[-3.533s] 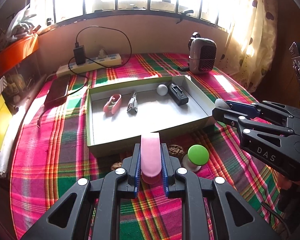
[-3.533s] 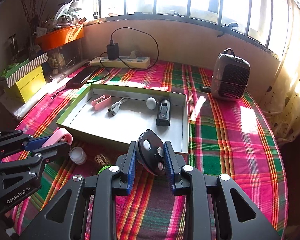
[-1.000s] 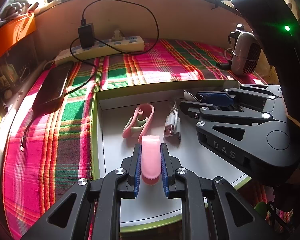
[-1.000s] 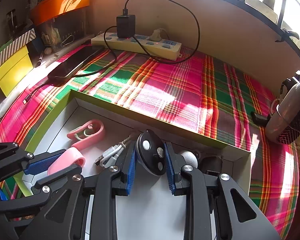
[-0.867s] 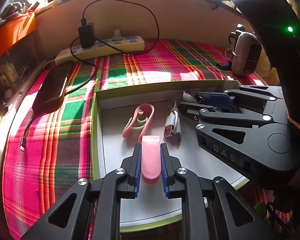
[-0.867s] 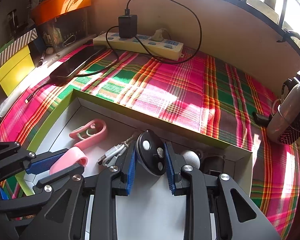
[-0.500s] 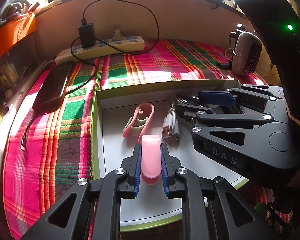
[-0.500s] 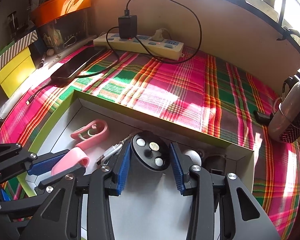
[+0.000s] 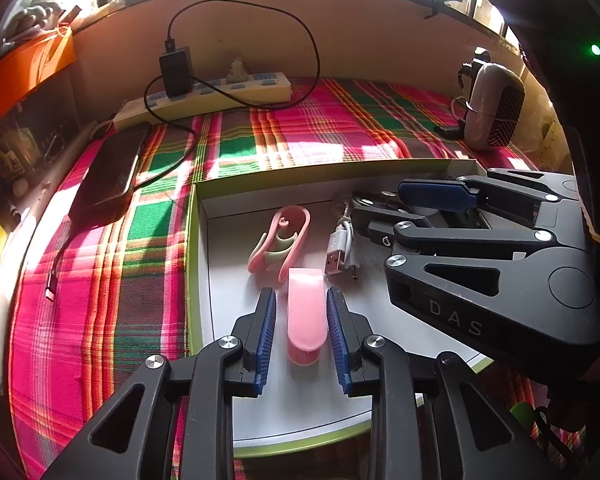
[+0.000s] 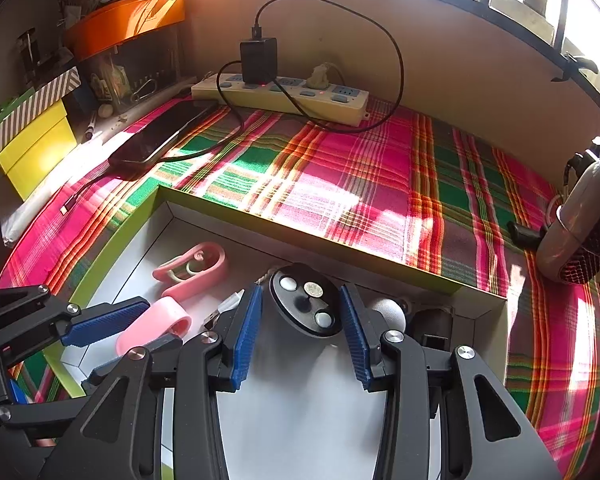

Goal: Organize objects
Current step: 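Open left gripper releasing the pink piece while right gripper releases the black disc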

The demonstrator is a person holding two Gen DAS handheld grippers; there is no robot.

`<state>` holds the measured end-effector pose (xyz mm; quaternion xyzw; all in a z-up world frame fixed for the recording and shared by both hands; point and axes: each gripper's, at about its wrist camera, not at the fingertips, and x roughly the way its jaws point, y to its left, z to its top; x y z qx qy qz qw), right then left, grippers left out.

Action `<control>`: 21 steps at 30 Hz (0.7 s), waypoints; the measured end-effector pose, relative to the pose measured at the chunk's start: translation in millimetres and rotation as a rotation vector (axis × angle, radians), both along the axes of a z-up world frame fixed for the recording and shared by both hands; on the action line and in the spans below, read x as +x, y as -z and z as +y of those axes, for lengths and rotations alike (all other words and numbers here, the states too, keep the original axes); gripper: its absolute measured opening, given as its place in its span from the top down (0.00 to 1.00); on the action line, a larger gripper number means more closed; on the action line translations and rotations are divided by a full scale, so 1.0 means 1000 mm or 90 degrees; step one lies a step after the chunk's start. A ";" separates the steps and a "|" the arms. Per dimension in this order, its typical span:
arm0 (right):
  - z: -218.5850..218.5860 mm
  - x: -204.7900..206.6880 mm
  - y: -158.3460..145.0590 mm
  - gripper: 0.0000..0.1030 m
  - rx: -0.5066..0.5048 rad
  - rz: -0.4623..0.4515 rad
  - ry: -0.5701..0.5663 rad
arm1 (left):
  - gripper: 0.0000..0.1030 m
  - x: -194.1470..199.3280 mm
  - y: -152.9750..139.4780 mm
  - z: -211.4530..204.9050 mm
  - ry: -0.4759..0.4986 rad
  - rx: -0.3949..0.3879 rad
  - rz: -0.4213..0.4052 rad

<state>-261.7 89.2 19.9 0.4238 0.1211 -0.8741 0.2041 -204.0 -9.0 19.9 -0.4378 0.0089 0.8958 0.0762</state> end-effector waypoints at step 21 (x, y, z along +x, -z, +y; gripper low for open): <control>0.008 0.016 -0.019 0.42 -0.036 0.023 0.016 | 0.74 0.015 -0.016 -0.004 -0.015 -0.010 0.028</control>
